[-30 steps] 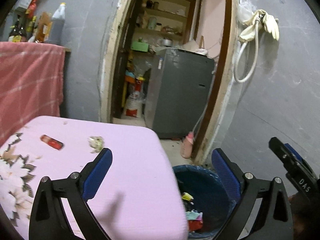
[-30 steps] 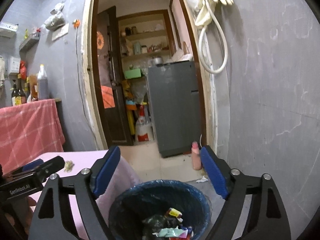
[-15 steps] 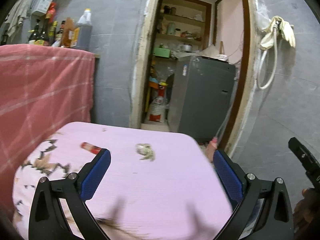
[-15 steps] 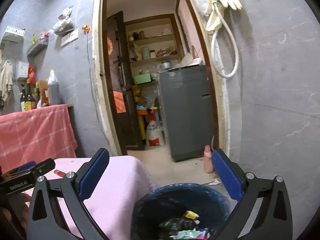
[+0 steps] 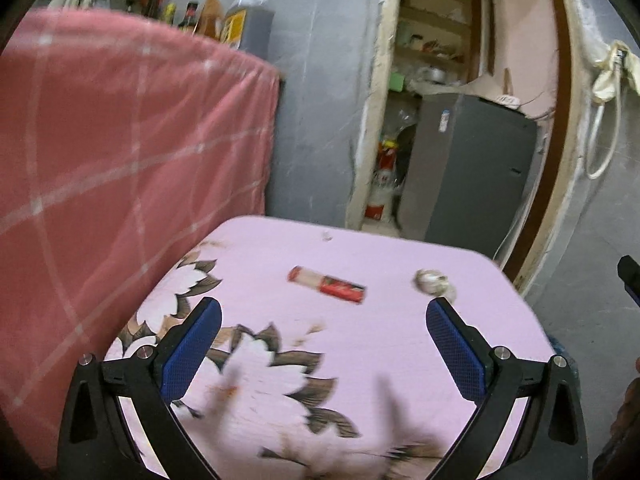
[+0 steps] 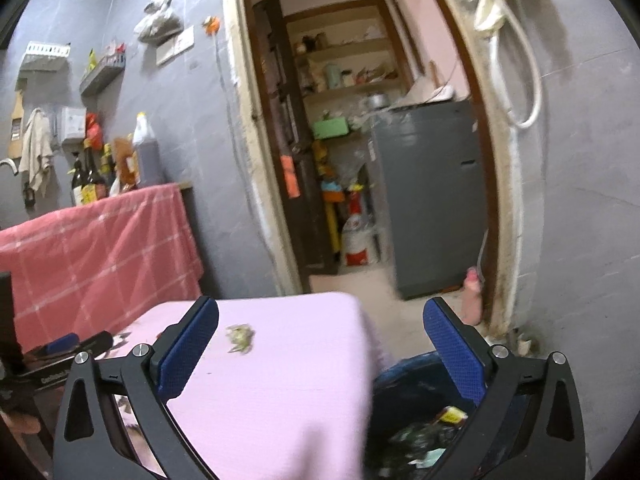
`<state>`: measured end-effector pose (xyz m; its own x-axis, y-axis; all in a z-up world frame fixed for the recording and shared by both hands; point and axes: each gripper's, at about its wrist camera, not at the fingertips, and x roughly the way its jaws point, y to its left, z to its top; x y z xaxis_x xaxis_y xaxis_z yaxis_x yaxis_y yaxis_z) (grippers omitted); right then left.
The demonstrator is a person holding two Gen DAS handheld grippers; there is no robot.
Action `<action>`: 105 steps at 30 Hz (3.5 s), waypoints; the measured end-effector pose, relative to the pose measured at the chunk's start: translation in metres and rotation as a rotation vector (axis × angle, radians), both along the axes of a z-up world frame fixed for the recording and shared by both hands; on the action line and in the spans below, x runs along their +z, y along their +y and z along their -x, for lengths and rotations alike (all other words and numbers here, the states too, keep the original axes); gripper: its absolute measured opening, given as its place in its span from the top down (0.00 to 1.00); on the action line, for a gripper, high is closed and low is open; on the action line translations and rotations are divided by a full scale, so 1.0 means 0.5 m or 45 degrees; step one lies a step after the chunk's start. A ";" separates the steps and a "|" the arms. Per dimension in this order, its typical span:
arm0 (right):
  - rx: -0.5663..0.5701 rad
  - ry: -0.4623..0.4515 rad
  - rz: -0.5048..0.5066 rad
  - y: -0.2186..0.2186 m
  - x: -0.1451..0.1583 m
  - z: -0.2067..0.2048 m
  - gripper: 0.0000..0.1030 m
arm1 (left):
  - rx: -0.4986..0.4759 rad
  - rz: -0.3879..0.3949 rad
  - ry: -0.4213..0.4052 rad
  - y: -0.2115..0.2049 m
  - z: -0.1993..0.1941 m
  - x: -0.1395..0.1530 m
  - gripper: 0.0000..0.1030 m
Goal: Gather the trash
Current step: 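Move both tools back over the table, then grasp the red lighter with the left tool while the right tool grasps the garlic scraps, then lift the red lighter and garlic scraps and carry them over the blue bin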
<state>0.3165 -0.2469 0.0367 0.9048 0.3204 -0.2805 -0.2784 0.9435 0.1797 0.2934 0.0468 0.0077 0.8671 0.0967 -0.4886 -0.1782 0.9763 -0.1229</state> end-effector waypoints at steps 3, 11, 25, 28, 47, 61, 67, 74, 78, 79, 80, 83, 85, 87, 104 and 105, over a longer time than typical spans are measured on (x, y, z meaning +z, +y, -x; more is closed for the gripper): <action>0.035 0.027 0.042 0.044 -0.003 -0.029 0.00 | -0.002 0.021 0.068 0.029 -0.031 -0.015 0.03; 0.186 0.185 0.157 0.145 -0.036 -0.138 0.00 | -0.034 0.118 0.231 0.075 -0.128 -0.044 0.03; 0.400 0.574 0.294 0.232 -0.113 -0.281 0.31 | -0.088 0.293 0.432 0.100 -0.244 -0.063 0.40; 0.427 0.630 0.310 0.248 -0.127 -0.296 0.36 | -0.097 0.323 0.443 0.100 -0.259 -0.061 0.46; 0.504 0.707 0.304 0.276 -0.157 -0.332 0.62 | -0.258 0.322 0.487 0.051 -0.283 -0.061 0.83; 0.470 0.617 0.242 0.221 -0.116 -0.270 0.70 | -0.432 0.214 0.532 -0.038 -0.249 -0.051 0.89; 0.420 0.591 0.198 0.173 -0.116 -0.224 0.70 | -0.479 0.190 0.580 -0.073 -0.233 -0.055 0.88; 0.375 0.569 0.153 0.133 -0.110 -0.176 0.70 | -0.506 -0.064 0.603 -0.139 -0.215 -0.067 0.84; 0.345 0.556 0.125 0.110 -0.111 -0.158 0.70 | -0.494 -0.131 0.601 -0.157 -0.213 -0.077 0.84; 0.337 0.548 0.127 0.105 -0.112 -0.153 0.70 | -0.487 -0.130 0.599 -0.157 -0.210 -0.080 0.84; 0.328 0.537 0.133 0.101 -0.113 -0.146 0.70 | -0.475 -0.120 0.597 -0.157 -0.209 -0.081 0.85; 0.319 0.511 0.129 0.092 -0.114 -0.135 0.70 | -0.474 -0.067 0.573 -0.165 -0.201 -0.086 0.87; 0.312 0.487 0.141 0.086 -0.115 -0.126 0.70 | -0.487 -0.041 0.549 -0.174 -0.195 -0.084 0.87; 0.306 0.453 0.162 0.078 -0.114 -0.117 0.70 | -0.515 -0.022 0.515 -0.193 -0.186 -0.082 0.93; 0.000 0.256 0.099 -0.148 -0.096 -0.067 0.70 | -0.713 0.138 0.320 -0.426 -0.188 -0.069 0.93; -0.023 0.252 0.094 -0.166 -0.099 -0.066 0.70 | -0.716 0.147 0.300 -0.442 -0.189 -0.067 0.93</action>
